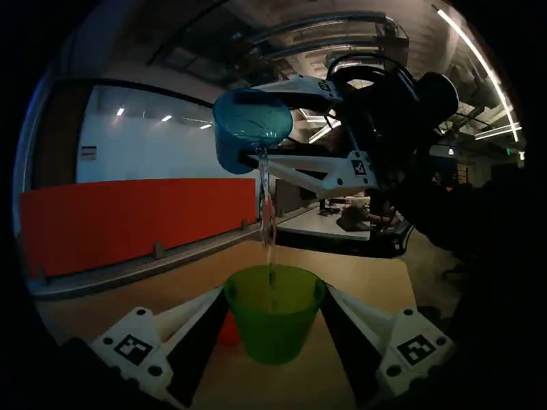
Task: Pour water
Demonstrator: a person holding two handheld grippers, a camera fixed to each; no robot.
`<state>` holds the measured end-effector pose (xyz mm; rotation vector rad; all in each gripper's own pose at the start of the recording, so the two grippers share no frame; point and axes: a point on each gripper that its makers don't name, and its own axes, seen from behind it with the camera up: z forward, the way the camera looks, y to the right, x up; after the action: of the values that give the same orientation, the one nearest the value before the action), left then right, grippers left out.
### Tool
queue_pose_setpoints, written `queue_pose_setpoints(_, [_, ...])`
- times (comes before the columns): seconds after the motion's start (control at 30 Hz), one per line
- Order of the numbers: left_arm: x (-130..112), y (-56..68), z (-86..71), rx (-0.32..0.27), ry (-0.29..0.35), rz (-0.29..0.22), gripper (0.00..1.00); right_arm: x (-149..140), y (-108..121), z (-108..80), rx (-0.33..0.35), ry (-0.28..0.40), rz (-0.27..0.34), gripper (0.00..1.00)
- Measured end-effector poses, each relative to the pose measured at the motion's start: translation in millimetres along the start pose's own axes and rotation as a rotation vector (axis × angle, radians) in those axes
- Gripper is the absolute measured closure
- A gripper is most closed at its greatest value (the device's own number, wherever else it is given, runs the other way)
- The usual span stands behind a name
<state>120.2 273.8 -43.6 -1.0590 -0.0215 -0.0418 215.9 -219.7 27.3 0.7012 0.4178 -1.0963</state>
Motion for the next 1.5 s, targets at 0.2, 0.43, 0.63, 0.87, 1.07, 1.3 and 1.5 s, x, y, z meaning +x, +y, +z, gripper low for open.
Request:
queue_pose_setpoints(0.2, [0,0.0,-0.4,0.002,-0.001,0.002,0.11,2,3,0.1,-0.002,-0.001,-0.026,0.09])
queue_pose_setpoints(0.43, [1,-0.1,-1.7,0.004,0.000,0.003,0.11,4,6,-0.6,-0.005,-0.005,-0.058,0.09])
queue_pose_setpoints(0.63, [0,-0.9,-2.7,0.006,0.001,0.002,0.11,5,8,-0.4,-0.008,-0.007,-0.083,0.09])
queue_pose_setpoints(0.87, [2,-2.1,-2.4,0.008,0.002,-0.002,0.11,5,13,-0.2,-0.015,-0.013,-0.119,0.09])
queue_pose_setpoints(1.07, [1,-3.4,-1.4,0.009,0.002,-0.004,0.11,6,16,-0.2,-0.017,-0.013,-0.144,0.09])
queue_pose_setpoints(1.3, [1,-3.2,0.0,0.008,0.001,-0.003,0.11,3,20,0.7,-0.022,-0.021,-0.184,0.09])
queue_pose_setpoints(1.5, [1,-3.4,0.5,0.008,0.000,-0.002,0.11,3,23,1.4,-0.028,-0.026,-0.219,0.09])
